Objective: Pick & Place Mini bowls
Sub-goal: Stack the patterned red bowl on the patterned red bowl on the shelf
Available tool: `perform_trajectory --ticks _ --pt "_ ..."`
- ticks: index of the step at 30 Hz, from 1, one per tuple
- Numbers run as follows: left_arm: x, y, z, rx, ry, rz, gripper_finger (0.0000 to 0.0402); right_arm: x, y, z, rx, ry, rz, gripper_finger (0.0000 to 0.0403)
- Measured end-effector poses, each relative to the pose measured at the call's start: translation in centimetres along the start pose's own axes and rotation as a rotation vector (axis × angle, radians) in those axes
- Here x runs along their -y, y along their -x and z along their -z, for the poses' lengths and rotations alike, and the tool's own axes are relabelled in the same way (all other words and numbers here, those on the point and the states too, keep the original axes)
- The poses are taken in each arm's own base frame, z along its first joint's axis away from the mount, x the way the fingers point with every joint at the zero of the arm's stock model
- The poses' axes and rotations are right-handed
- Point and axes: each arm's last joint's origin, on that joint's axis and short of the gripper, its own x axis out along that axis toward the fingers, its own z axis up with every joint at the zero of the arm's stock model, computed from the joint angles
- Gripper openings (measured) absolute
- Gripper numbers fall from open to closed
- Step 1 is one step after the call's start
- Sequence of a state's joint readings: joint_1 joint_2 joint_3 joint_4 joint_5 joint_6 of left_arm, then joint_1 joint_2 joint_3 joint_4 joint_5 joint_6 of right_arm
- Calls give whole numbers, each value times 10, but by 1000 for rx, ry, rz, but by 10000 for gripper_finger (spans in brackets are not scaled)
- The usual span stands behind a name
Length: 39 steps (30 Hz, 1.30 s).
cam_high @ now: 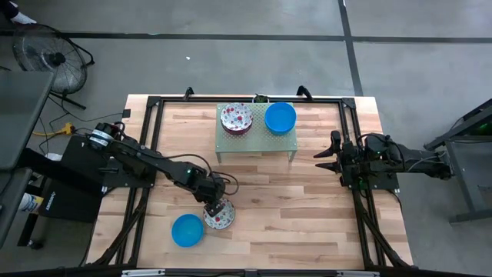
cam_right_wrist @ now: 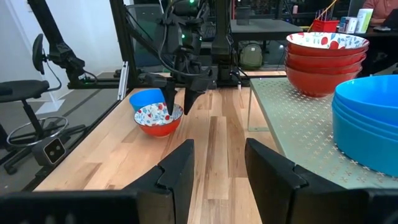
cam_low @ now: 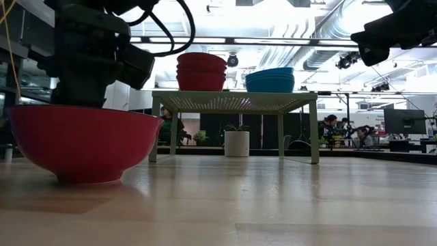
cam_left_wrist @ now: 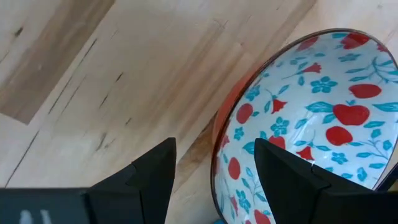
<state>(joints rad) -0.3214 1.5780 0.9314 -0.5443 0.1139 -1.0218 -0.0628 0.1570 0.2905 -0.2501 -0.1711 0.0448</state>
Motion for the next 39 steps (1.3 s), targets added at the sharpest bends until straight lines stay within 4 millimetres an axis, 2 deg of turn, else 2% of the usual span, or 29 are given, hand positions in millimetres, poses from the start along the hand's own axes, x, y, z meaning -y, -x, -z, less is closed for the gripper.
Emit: perform_trajectory --ticks 5,15,25,32,39 --pt "0 0 1 -27 2 7 175 0 0 0 0 0 0 130" --pt "-1 0 1 -40 5 10 15 0 0 0 0 0 0 130" --pt "-6 5 -4 -52 17 4 5 0 0 0 0 0 0 130" --pt "-18 27 -15 15 35 13 3 0 0 0 0 0 0 130" --pt "-22 63 -16 133 40 78 3 0 0 0 0 0 0 130"
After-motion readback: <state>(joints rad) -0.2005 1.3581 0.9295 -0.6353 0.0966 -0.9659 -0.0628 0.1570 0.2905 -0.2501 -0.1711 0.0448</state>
